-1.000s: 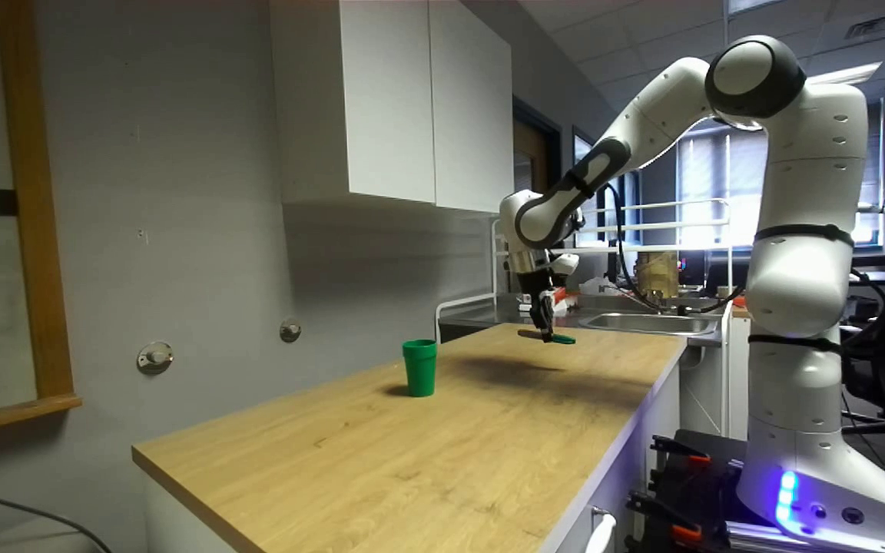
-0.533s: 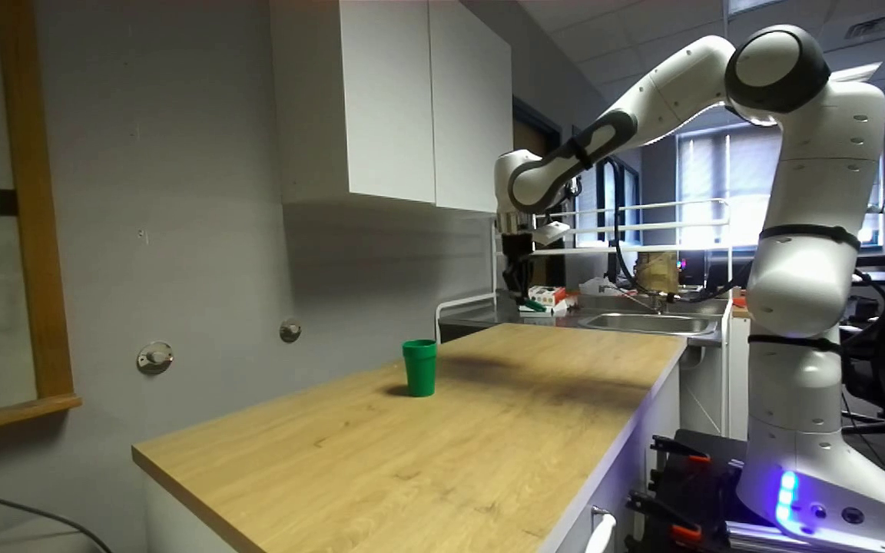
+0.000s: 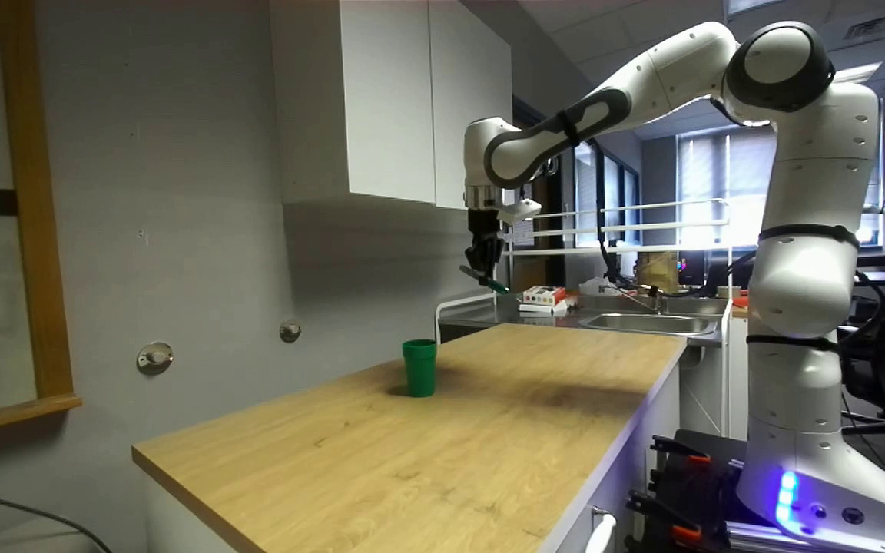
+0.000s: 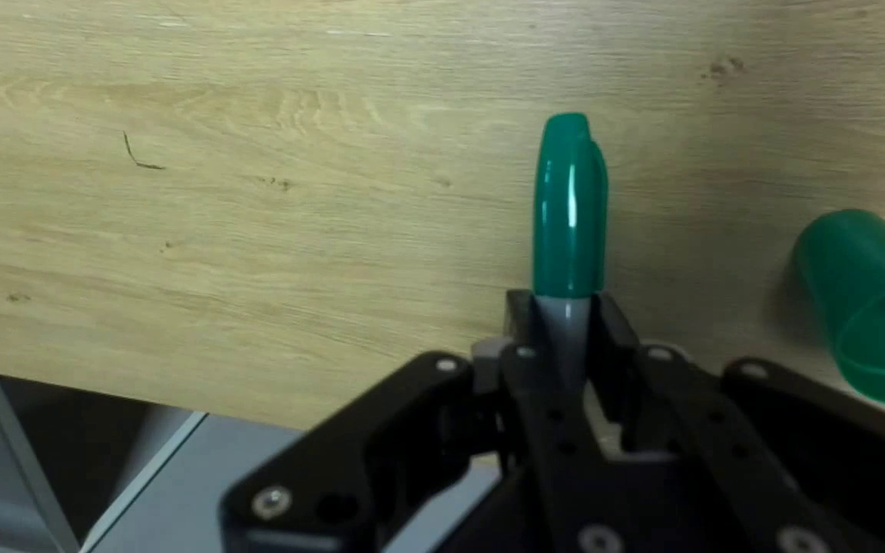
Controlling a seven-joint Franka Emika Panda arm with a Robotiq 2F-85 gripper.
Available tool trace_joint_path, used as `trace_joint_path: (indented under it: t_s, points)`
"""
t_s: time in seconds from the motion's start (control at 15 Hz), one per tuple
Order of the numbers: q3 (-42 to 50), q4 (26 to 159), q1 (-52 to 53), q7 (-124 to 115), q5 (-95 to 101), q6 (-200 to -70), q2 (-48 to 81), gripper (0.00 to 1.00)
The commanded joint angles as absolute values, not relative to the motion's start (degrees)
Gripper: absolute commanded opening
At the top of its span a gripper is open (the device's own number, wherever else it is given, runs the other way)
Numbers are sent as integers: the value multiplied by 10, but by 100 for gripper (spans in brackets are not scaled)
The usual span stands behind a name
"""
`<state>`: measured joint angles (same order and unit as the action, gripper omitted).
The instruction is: Put the marker in the cup
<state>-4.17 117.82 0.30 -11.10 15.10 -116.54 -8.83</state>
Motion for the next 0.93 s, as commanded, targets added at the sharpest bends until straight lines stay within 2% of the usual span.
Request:
trace_joint_path:
  t_s: [0.0, 0.87]
  points:
    - [-68, 1119, 24, -150, 172, -1131, -48, 10]
    - [-100, 1018, 115, -225, 203, -1145, 110, 7]
